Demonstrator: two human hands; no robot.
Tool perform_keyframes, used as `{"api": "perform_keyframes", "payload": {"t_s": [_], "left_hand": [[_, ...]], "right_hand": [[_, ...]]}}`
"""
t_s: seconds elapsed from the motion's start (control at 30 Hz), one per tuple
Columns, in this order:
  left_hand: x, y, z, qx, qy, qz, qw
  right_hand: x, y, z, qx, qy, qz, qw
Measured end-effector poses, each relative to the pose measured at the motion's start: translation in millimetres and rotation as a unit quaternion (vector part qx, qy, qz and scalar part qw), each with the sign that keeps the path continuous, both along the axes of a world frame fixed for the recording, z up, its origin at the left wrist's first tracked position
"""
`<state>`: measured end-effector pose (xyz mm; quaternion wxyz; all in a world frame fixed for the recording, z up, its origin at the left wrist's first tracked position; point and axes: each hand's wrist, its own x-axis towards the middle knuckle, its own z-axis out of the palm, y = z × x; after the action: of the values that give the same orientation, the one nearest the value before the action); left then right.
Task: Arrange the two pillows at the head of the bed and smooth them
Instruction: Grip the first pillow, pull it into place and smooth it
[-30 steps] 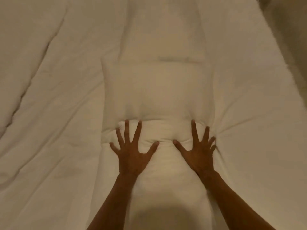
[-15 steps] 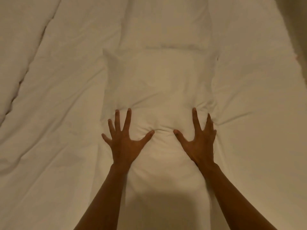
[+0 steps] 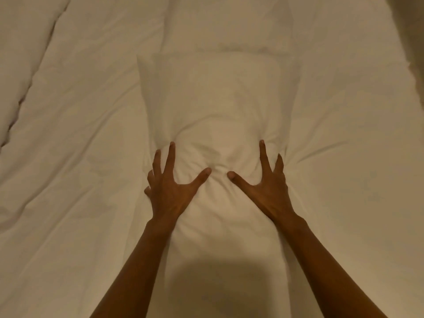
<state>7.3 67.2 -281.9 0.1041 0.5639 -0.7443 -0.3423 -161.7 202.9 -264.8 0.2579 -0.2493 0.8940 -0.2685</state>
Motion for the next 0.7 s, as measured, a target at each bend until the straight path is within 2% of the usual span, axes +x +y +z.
{"api": "perform_keyframes", "payload": {"t_s": [0.17,0.37,0.57,0.7], "left_hand": [[-12.2,5.3,-10.4,-0.082,-0.035,-0.003,0.996],[-31.0,4.3,-32.2,-0.223,-0.095,-0.038,0.969],[-25.2,9.8,-15.9,-0.24,-0.08,-0.045,0.966],[-6.0,35.0,54.2,-0.223,-0.064,-0.044,0.972]], "right_hand": [[6.3,-9.2,-22.1,0.045,0.115,-0.02,0.992],[3.3,-18.4,-37.4,0.058,0.23,0.042,0.97],[10.9,-16.9,-23.4,0.053,0.272,0.094,0.956],[36.4,-9.3,39.4,0.074,0.267,0.085,0.957]]}}
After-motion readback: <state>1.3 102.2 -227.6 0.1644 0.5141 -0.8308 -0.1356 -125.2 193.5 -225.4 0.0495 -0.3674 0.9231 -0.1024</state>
